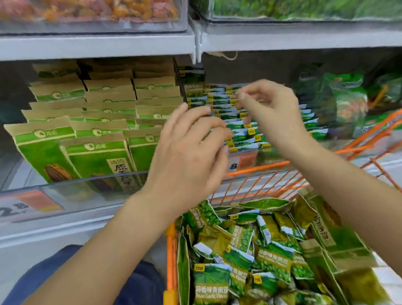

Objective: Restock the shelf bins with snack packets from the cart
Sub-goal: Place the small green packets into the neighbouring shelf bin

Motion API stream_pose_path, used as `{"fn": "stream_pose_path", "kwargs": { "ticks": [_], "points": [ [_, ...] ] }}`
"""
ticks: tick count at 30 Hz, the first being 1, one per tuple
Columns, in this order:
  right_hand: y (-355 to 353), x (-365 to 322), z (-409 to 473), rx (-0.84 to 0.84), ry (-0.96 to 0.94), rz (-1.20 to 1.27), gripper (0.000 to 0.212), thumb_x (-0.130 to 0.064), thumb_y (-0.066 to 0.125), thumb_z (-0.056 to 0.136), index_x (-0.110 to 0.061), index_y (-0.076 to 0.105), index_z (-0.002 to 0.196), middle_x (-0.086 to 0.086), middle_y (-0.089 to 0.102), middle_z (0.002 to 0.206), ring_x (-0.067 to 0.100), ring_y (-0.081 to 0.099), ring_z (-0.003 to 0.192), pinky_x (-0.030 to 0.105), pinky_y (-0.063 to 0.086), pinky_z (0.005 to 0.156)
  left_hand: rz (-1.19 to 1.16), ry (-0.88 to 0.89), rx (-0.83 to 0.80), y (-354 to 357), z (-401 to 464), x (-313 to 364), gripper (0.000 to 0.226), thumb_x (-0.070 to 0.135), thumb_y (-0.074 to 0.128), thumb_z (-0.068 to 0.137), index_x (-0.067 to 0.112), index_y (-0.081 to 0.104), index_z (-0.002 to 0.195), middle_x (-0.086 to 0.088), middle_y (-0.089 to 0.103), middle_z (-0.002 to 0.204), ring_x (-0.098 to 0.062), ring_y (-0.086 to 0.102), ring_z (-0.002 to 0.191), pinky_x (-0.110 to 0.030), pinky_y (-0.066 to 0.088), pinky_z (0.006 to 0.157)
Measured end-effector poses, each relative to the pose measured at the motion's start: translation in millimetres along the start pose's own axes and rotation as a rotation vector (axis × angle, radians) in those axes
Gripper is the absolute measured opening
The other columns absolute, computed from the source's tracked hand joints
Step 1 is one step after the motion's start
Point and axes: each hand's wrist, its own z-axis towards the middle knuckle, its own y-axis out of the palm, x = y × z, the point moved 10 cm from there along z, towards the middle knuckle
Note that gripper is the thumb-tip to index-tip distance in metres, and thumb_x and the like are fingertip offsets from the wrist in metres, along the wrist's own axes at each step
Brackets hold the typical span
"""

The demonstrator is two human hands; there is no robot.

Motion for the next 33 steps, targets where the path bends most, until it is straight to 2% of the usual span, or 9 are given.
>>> {"fn": "stream_pose_path", "kwargs": {
  "ticks": [3,6,9,11,15,18,23,27,33],
  "points": [
    [-14.4,-10.1,-62.6,-0.015,-0.093,-0.12,0.018,-0.028,0.058,0.092,-0.023,0.059,0.075,-0.004,0.057,0.054,0.007,0.052,0.048,0.024,0.04,0.051,-0.083,0.148,-0.263,31.2,-23.7,36.8,0.024,0.025,0.047,0.088,0.014,0.069,0.088,-0.001,0.067,0.081,-0.027,0.063,0.088,-0.037,0.046,0.081],
    [7.5,22.2,-106.5,-0.253,-0.035,-0.409,0.023,-0.037,0.054,0.092,-0.02,0.062,0.079,-0.009,0.056,0.057,0.007,0.051,0.055,0.022,0.034,0.051,-0.078,0.18,-0.47,54.9,-44.8,41.4,0.03,0.026,0.038,0.083,0.017,0.067,0.082,0.002,0.065,0.074,-0.023,0.063,0.075,-0.033,0.051,0.07],
    [48.6,57.4,-145.9,-0.626,-0.018,-0.776,0.026,-0.042,0.052,0.094,-0.025,0.063,0.109,-0.005,0.07,0.089,0.018,0.065,0.085,0.028,0.046,0.065,-0.18,0.124,-0.441,42.3,-40.1,23.5,0.031,0.022,0.038,0.081,0.017,0.068,0.088,0.003,0.069,0.082,-0.022,0.065,0.079,-0.031,0.051,0.074],
    [70.2,68.0,-159.5,-0.742,0.011,-0.768,0.04,-0.05,0.05,0.093,-0.024,0.06,0.122,0.0,0.071,0.102,0.022,0.065,0.094,0.032,0.052,0.076,-0.209,0.061,-0.343,22.8,-30.9,6.9,0.029,0.019,0.042,0.082,0.017,0.07,0.09,0.004,0.07,0.085,-0.021,0.065,0.081,-0.028,0.045,0.074],
    [102.2,69.3,-159.2,-0.76,0.004,-0.739,0.028,-0.048,0.051,0.094,-0.021,0.058,0.091,0.002,0.069,0.095,0.026,0.063,0.09,0.03,0.047,0.067,-0.238,-0.064,-0.265,4.2,-27.5,-12.1,0.029,0.021,0.043,0.084,0.02,0.07,0.093,0.008,0.07,0.09,-0.018,0.065,0.083,-0.028,0.051,0.066],
    [96.5,55.4,-146.2,-0.686,-0.018,-0.723,0.017,-0.035,0.054,0.095,-0.023,0.066,0.091,-0.001,0.069,0.091,0.022,0.062,0.087,0.026,0.037,0.064,-0.242,-0.089,-0.259,5.6,-28.2,-16.8,0.027,0.019,0.045,0.085,0.021,0.071,0.094,0.009,0.069,0.09,-0.015,0.064,0.082,-0.028,0.051,0.065],
    [48.9,36.2,-132.2,-0.592,0.208,-0.253,0.011,-0.021,0.056,0.095,-0.022,0.058,0.084,-0.001,0.065,0.083,0.017,0.069,0.08,0.034,0.053,0.076,-0.69,-0.413,-0.446,29.6,-35.3,-25.0,0.018,0.025,0.064,0.092,0.022,0.068,0.109,0.011,0.069,0.098,0.003,0.064,0.088,-0.011,0.049,0.078],
    [16.7,17.3,-127.1,-0.393,0.397,0.294,0.01,-0.006,0.056,0.093,-0.008,0.058,0.083,0.01,0.066,0.07,0.019,0.072,0.071,0.025,0.058,0.066,-0.934,-0.653,-0.555,41.9,-43.6,-24.2,0.053,0.052,0.069,0.068,0.032,0.062,0.116,0.008,0.071,0.103,0.002,0.066,0.093,-0.019,0.052,0.082],
    [6.6,11.1,-123.5,-0.184,0.484,0.568,0.013,-0.006,0.058,0.09,-0.006,0.057,0.077,0.011,0.069,0.07,0.02,0.073,0.07,0.021,0.057,0.063,-1.286,-0.886,-0.553,48.8,-47.0,-13.5,0.013,0.027,0.071,0.073,0.017,0.067,0.082,-0.006,0.076,0.084,-0.017,0.073,0.073,-0.02,0.057,0.062]
  ]
}}
